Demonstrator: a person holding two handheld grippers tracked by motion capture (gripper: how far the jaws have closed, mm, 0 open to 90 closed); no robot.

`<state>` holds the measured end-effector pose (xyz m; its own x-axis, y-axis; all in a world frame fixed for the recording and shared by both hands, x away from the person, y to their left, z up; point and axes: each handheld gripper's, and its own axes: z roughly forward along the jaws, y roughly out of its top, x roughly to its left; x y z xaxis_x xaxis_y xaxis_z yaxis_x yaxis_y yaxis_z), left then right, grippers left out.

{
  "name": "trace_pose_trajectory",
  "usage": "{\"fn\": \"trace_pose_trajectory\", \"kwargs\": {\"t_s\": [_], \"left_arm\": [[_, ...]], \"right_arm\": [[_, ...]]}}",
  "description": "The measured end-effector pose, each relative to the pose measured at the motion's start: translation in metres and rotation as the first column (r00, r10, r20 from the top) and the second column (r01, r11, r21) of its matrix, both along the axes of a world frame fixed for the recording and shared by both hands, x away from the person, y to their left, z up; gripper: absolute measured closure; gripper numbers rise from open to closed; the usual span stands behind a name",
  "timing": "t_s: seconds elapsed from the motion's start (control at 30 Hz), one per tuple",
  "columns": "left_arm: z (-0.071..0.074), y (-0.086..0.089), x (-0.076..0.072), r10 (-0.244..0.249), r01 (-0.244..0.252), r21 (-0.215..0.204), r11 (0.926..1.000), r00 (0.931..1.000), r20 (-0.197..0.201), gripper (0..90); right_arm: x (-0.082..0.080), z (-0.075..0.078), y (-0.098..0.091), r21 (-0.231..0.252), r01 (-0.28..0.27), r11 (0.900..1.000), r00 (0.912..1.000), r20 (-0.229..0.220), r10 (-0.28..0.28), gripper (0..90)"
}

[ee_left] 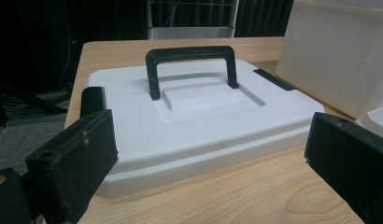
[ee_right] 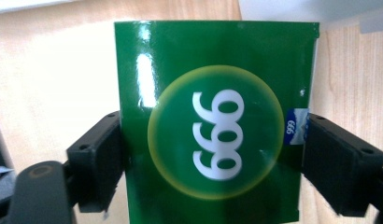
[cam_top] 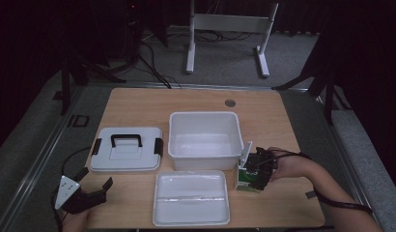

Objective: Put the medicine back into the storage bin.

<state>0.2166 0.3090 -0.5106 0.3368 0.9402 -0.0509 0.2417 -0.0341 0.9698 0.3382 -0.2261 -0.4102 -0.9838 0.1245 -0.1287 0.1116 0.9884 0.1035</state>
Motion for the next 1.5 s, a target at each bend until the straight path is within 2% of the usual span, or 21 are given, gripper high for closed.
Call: {"fn": "trace_pose_trajectory", "kwargs": {"t_s": [0.07,0.13,0.37,0.43,0.8,1.1,1.17,1.5], "left_arm": [[0.0,0.0,0.0,0.002,-0.002,-0.001,1.0,1.0,-0.001,2.2],[0.0,0.0,0.0,0.003,-0.003,0.0,1.0,1.0,0.0,2.2],[0.0,0.0,0.0,0.003,-0.003,0.0,1.0,1.0,-0.001,2.2],[0.0,0.0,0.0,0.004,-0.004,0.001,1.0,1.0,-0.001,2.2],[0.0,0.0,0.0,0.005,-0.005,0.003,1.0,1.0,0.002,2.2],[0.0,0.0,0.0,0.004,-0.004,-0.001,1.0,1.0,0.005,2.2],[0.0,0.0,0.0,0.005,-0.005,0.0,1.0,1.0,0.004,2.2],[0.0,0.0,0.0,0.002,-0.002,0.0,1.0,1.0,0.002,2.2]], "right_arm": [[-0.001,0.005,-0.004,0.011,0.002,0.9999,1.0,0.007,-0.002,15.3],[-0.002,0.01,-0.008,0.026,0.021,0.9994,0.9997,-0.014,-0.021,15.4],[-0.005,0.03,-0.023,0.002,0.033,0.9995,0.9993,0.015,-0.033,15.3],[-0.005,0.039,-0.027,0.014,0.046,0.9988,0.9989,0.009,-0.046,15.3],[-0.001,0.097,-0.032,0.037,0.063,0.9973,0.9943,0.084,-0.066,15.4],[0.011,0.136,-0.012,0.072,0.039,0.9966,0.989,0.139,-0.049,15.4],[0.013,0.139,-0.009,0.076,0.038,0.9964,0.9882,0.145,-0.049,15.4],[0.03,0.157,0.035,0.078,-0.025,0.9966,0.9874,0.158,0.013,15.5]]}}
